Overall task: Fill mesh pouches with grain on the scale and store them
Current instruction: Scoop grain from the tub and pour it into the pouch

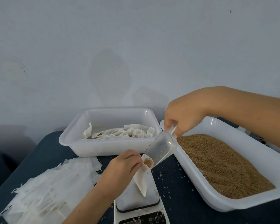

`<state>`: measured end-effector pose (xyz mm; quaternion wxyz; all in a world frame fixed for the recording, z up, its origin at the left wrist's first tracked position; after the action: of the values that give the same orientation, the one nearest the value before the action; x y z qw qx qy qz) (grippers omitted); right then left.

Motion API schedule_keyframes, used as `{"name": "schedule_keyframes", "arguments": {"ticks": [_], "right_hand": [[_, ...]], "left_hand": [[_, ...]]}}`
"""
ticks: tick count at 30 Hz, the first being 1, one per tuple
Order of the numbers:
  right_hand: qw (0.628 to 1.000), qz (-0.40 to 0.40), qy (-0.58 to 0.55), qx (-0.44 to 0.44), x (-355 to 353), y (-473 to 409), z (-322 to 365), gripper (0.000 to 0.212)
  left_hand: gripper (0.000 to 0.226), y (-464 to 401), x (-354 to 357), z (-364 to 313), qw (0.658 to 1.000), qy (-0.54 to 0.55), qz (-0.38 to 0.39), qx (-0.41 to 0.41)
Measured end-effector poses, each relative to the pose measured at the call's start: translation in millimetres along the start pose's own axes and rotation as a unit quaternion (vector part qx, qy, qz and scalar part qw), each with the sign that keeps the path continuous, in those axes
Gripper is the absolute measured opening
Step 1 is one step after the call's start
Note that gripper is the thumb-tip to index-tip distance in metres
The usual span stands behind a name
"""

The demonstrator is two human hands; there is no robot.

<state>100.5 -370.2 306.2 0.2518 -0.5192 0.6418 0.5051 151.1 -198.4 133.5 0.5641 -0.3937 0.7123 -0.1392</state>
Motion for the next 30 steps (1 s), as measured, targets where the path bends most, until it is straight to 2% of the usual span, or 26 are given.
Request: {"name": "schedule_keyframes", "arguments": {"ticks": [10, 12, 14, 16, 19, 22, 24, 27, 30], "right_hand": [[0.999, -0.032, 0.012, 0.004, -6, 2, 3, 0.03], [0.999, -0.033, -0.025, 0.003, -4, 5, -6, 0.025], [0.992, -0.033, -0.119, 0.02, 6, 10, -29, 0.027], [0.964, -0.035, -0.263, 0.035, 29, 18, -55, 0.027], [0.896, -0.07, -0.435, 0.062, 86, 28, -81, 0.023], [0.817, -0.12, -0.542, 0.156, 158, 28, -89, 0.019], [0.779, -0.118, -0.569, 0.234, 198, 21, -85, 0.02], [0.751, -0.085, -0.565, 0.331, 234, 6, -77, 0.027], [0.771, -0.068, -0.515, 0.369, 247, -9, -71, 0.034]], "left_hand": [[0.004, 0, 0, 0, 1.0, -0.003, 0.0, -0.012], [0.005, 0, -1, 1, 1.0, -0.006, -0.006, -0.02], [0.006, 0, -3, 4, 0.999, -0.003, -0.016, -0.042], [0.008, 0, -5, 6, 0.998, -0.002, -0.026, -0.063], [0.007, 1, -8, 8, 0.997, -0.002, -0.031, -0.075], [0.005, 2, -10, 8, 0.996, -0.002, -0.031, -0.084], [0.004, 2, -10, 7, 0.996, -0.002, -0.028, -0.081], [0.005, 3, -10, 5, 0.996, -0.003, -0.022, -0.084], [0.005, 2, -10, 5, 0.996, -0.005, -0.015, -0.083]]}}
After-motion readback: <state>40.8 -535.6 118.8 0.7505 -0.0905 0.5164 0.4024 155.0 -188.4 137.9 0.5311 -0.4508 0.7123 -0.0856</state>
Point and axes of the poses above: each hand's wrist, its own y-axis away from the middle knuckle, its own x-axis out of the palm, z = x × y, the point moved 2 cm from there along -y, towards the middle knuckle, and after that the axes turned 1 degree about -y, right-handed, at the moved point
